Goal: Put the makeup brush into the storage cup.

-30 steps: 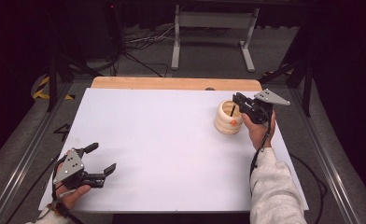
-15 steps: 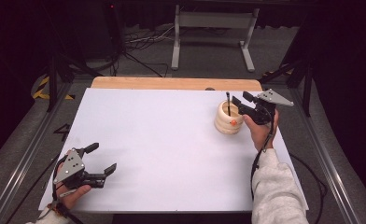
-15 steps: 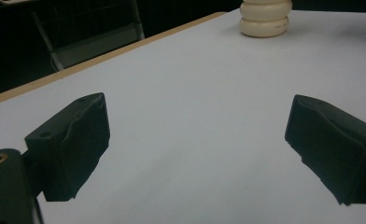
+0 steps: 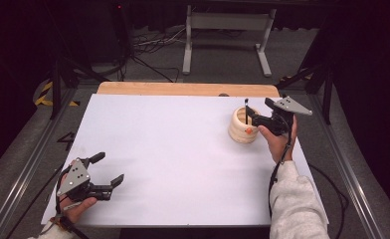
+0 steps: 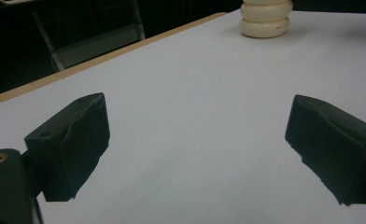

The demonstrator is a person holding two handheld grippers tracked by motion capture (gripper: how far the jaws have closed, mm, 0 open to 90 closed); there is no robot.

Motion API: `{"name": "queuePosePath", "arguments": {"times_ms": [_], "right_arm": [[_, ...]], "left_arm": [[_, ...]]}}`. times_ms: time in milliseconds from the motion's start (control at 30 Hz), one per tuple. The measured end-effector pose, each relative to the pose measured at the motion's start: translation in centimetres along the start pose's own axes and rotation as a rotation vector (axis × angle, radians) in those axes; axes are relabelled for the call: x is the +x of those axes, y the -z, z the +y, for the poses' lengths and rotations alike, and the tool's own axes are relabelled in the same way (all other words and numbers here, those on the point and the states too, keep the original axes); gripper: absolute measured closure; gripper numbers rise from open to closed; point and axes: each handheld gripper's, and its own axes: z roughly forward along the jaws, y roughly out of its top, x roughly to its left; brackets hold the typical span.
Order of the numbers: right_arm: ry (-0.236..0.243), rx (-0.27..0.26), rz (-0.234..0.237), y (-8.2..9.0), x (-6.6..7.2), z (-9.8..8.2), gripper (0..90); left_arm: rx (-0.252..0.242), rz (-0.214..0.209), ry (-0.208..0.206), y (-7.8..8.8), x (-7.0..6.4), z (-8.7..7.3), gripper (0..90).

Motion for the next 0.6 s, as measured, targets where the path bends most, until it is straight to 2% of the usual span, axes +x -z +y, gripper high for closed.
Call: {"name": "queuePosePath", "arguments": {"times_ms": [333, 400, 533, 600], "right_arm": [[0.018, -0.021, -0.03, 0.27, 0.28, 0.12, 10.3], [0.014, -0.032, -0.017, 0.38, 0.38, 0.12, 10.2], [0.031, -0.026, -0.018, 0.55, 0.53, 0.01, 7.0], [0.034, -0.028, -0.025, 0.65, 0.55, 0.0, 5.7]], "left_arm": [[0.001, 0.007, -0.004, 0.05, -0.02, 0.03, 6.9], [0.003, 0.002, -0.002, 0.09, -0.03, 0.04, 6.9], [0.001, 0.004, -0.014, 0.11, -0.06, 0.13, 6.5], [0.009, -0.004, -0.003, 0.07, -0.09, 0.09, 6.4]]}}
